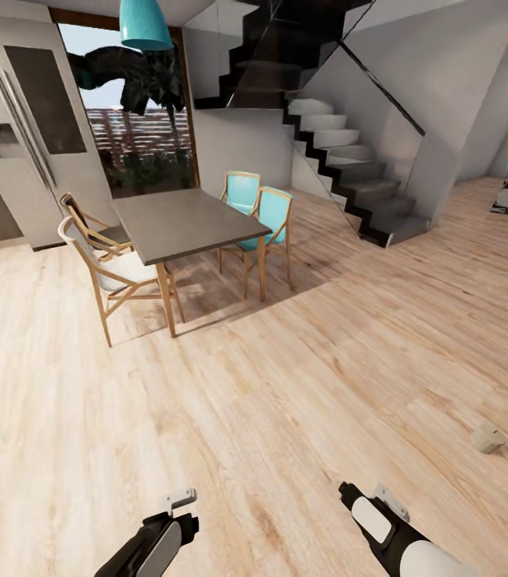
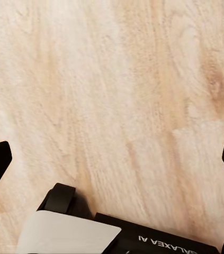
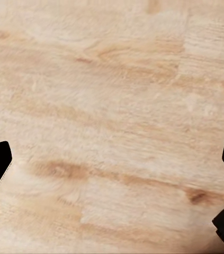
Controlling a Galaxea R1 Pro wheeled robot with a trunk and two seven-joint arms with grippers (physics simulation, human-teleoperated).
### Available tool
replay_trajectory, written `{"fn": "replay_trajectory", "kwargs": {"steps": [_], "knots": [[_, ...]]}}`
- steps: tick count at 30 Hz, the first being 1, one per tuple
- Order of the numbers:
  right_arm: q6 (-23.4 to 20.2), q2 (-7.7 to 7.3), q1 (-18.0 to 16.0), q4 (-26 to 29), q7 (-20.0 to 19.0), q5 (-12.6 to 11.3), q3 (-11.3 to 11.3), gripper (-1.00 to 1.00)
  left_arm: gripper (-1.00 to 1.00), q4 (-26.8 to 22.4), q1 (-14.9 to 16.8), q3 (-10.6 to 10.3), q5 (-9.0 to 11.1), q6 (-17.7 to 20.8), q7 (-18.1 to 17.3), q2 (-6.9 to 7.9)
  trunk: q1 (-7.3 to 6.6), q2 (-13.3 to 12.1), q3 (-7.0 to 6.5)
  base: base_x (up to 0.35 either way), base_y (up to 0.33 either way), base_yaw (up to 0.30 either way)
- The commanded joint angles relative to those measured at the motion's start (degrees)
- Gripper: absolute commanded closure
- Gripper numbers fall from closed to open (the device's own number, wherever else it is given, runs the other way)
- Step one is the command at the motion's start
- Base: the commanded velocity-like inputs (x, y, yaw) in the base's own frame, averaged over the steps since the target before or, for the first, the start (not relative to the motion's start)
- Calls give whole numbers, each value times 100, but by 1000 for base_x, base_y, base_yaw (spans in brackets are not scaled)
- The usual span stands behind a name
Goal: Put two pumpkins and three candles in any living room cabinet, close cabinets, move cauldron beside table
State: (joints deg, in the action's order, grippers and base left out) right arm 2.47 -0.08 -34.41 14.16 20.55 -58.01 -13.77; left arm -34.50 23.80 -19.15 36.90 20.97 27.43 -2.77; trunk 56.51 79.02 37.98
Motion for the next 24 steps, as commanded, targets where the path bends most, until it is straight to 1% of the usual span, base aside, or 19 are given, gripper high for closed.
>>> {"fn": "replay_trajectory", "kwargs": {"steps": [1, 9, 15, 24], "knots": [[26, -1, -4, 1, 5, -58, -46, -100, -100, -13, 2, -27, 48, 13, 52, 5, 2, 3, 2, 201, -140, -269], [30, 0, -4, -47, -19, -57, -46, -100, -100, -13, 2, -29, 46, 13, 52, 4, 2, 3, -20, 240, -179, -271], [193, 0, -4, -79, -20, -59, -46, -100, -100, -13, 2, -35, 53, 13, 52, 4, 2, 3, -36, 250, -201, -272], [219, 0, -4, -87, -25, -59, -46, -100, -100, -13, 2, -36, 46, 13, 52, 7, 2, 3, -61, 252, -30, -272]]}}
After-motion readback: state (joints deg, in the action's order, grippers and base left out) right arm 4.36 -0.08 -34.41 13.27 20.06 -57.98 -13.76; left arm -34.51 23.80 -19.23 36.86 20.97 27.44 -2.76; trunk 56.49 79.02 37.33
